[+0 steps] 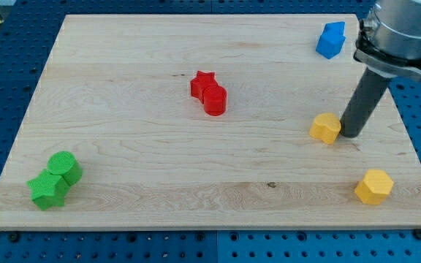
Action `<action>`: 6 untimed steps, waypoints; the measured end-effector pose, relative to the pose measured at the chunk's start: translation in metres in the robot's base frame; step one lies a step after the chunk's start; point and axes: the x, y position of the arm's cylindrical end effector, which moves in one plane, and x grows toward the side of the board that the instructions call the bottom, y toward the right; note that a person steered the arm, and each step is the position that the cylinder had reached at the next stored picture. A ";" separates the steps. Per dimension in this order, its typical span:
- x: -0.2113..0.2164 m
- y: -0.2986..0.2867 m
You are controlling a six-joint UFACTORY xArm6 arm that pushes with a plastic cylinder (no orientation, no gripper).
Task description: Move the yellow heart towards the bottom right
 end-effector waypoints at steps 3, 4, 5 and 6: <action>-0.080 -0.055; -0.043 -0.056; -0.023 -0.051; -0.014 -0.031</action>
